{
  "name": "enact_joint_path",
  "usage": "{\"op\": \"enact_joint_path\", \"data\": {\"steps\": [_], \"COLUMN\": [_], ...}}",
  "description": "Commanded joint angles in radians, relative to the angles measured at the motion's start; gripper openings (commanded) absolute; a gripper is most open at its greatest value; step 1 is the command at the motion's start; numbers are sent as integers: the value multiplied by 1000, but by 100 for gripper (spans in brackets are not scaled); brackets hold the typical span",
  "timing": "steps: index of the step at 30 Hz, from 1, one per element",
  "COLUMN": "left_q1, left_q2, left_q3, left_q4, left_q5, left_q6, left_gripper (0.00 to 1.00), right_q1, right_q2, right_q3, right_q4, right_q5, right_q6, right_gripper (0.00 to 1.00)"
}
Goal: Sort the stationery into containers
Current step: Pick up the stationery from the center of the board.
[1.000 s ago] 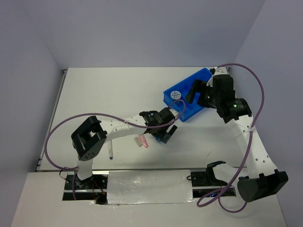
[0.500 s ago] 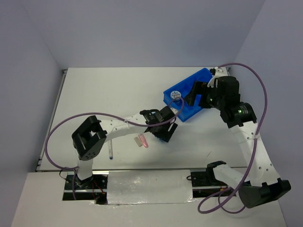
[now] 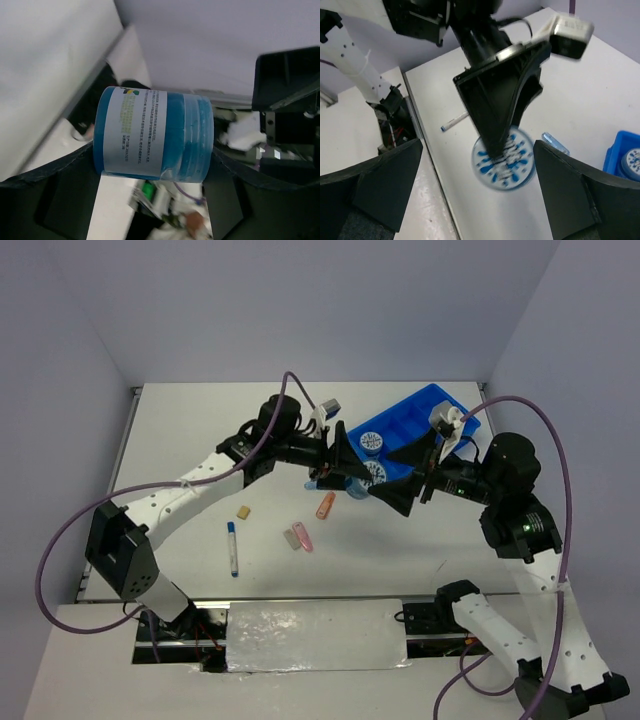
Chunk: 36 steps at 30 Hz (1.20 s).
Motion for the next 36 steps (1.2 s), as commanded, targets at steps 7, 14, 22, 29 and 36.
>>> {"op": "enact_joint_path", "data": {"steps": [7, 14, 22, 29, 36], "left_q1": [-10, 27, 49, 52, 52], "left_q2": [-79, -92, -84, -79, -90], "left_q3": [-178, -167, -142, -107, -113], "left_q4": [506, 348, 323, 300, 299], "left_q5": [213, 173, 176, 178, 178], "left_q6": [-464, -411, -386, -365, -362], "left_gripper": [0, 0, 0, 0, 0], "right_q1": [171, 188, 191, 191, 191], "right_q2": [34, 84, 127, 153, 111], "right_q3": [41, 37, 15, -25, -77], "right_q4": [-31, -98, -99, -23, 99], "right_q5": [330, 307, 151, 124, 243], "right_q6": [-247, -286, -212, -159, -110], "right_gripper": [99, 99, 100, 100, 92]}}
